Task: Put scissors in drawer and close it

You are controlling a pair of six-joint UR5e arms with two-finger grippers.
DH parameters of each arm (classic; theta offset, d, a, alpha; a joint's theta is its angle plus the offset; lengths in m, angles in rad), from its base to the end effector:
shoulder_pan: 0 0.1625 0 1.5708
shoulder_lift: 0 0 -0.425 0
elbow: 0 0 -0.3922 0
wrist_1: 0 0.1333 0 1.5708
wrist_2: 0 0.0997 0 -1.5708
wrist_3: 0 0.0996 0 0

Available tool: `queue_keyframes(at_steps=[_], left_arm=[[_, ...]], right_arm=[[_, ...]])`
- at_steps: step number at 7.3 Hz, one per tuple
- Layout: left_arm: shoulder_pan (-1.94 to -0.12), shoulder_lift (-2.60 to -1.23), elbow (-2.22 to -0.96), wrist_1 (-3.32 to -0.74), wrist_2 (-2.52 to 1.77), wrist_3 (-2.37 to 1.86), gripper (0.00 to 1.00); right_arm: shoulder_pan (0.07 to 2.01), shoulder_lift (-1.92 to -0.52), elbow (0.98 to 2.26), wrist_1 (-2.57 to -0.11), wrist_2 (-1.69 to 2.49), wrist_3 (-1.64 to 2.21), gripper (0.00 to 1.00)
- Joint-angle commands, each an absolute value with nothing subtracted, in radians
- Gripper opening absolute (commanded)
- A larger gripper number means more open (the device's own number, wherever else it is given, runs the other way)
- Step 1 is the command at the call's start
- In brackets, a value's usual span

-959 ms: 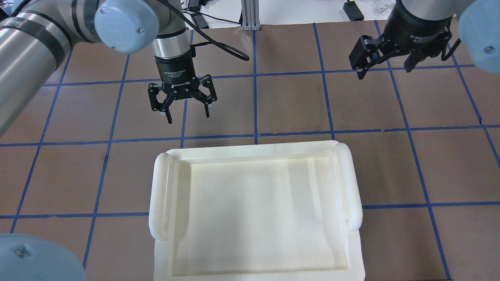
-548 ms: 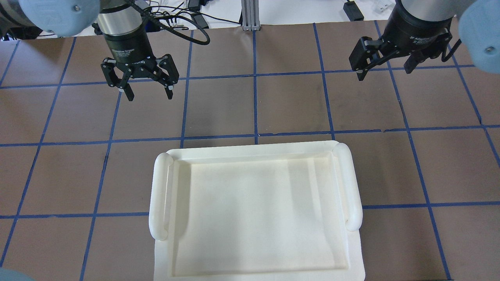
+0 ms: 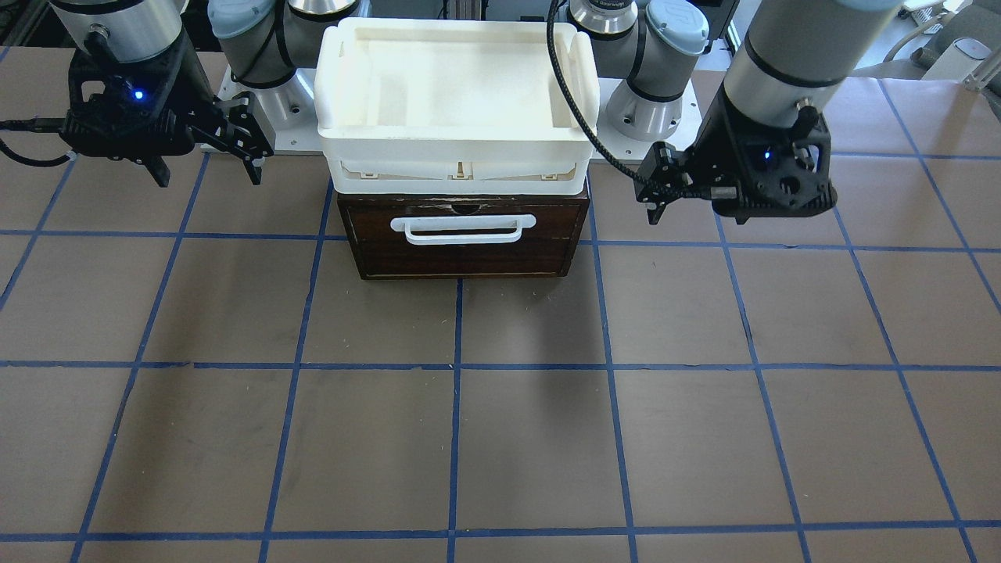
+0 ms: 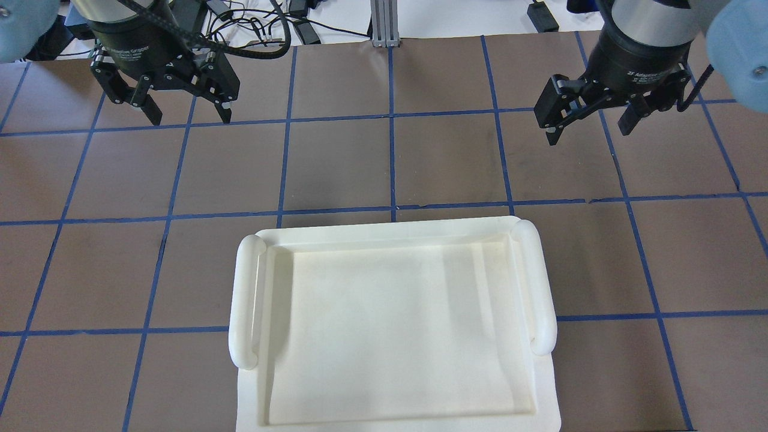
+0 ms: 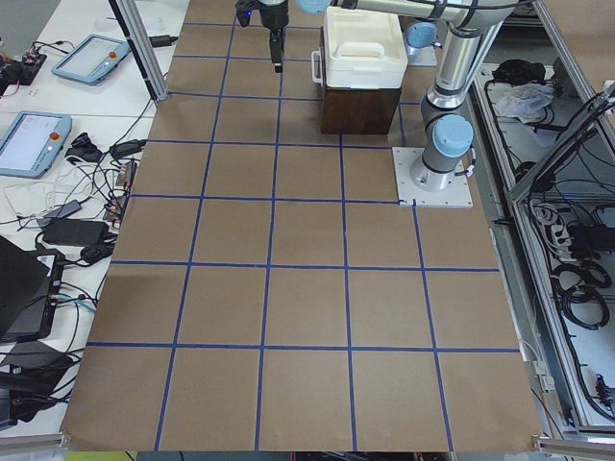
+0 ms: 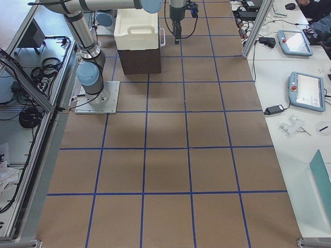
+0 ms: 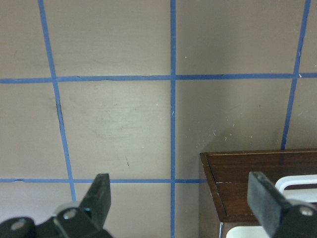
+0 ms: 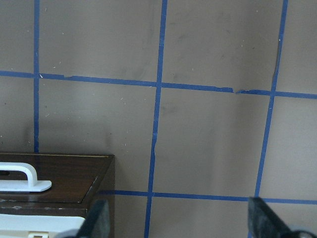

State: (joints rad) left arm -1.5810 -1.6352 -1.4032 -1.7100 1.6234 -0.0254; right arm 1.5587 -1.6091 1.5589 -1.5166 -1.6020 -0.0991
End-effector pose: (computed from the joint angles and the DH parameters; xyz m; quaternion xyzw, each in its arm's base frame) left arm -0.1333 -0.5122 0.5240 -0.0071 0.9995 0.0175 0.0266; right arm 0.1244 -0.4763 0.5069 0.0435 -0.9989 -0.0029 0.0155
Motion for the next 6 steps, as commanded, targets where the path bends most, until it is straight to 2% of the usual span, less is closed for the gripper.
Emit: queue_keyframes(at_steps=[1,6], left_arm=[[-1.582,-1.544,-1.512,-1.66,1.632,-0.037,1.0],[-1.58,-1.549,-1.545,-1.551,1.628,-0.009,1.0]], right_arm=[[1.562,-1.611,1.572,-1.509,-1.601,-0.1,1.0],[1.562,-1.612,1.574,-1.511,-1.603,-0.1,1.0]])
